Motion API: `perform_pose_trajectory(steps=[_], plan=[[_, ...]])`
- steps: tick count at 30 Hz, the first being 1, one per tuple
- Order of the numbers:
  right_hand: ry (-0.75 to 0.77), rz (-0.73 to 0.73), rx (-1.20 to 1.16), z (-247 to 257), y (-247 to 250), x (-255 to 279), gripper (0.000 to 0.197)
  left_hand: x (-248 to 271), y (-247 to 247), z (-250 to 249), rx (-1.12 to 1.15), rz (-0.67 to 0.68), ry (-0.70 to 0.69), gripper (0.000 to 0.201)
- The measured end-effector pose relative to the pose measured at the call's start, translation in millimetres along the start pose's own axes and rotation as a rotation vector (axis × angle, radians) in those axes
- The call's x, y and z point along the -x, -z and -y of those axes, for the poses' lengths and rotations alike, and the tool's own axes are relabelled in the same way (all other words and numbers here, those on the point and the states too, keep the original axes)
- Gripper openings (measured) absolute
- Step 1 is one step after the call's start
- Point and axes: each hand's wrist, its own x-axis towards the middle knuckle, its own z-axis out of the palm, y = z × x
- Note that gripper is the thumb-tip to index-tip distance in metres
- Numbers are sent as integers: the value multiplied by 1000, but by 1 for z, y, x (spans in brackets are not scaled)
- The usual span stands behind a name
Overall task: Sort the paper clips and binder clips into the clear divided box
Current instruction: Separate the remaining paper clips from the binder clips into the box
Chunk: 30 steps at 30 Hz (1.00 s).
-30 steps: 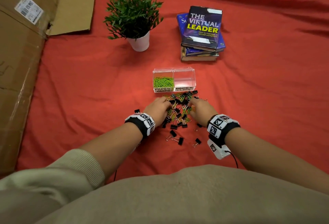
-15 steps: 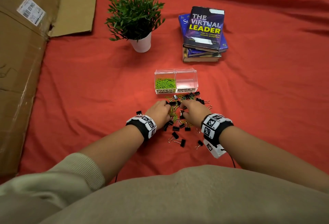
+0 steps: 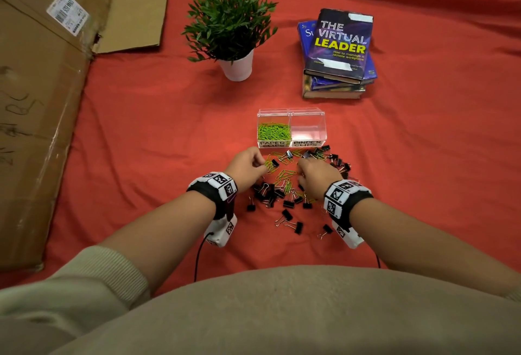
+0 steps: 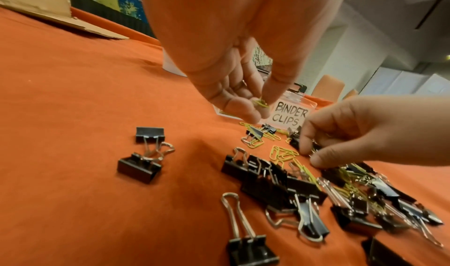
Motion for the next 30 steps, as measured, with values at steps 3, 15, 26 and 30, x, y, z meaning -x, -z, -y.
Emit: perform_pose_trajectory(steps=[3, 15, 26, 30], plan=[[-21, 28, -11, -4, 2, 4, 20, -3, -1, 4, -38, 34, 50, 24], [209, 17, 46, 14, -10, 2, 37, -7, -7, 4, -552, -5, -154, 8], [254, -9, 37, 4, -27, 11, 15, -17, -8, 3, -723, 117, -329, 12], [167, 52, -60, 3, -10, 13, 6, -17, -8, 3, -737, 118, -315, 23]])
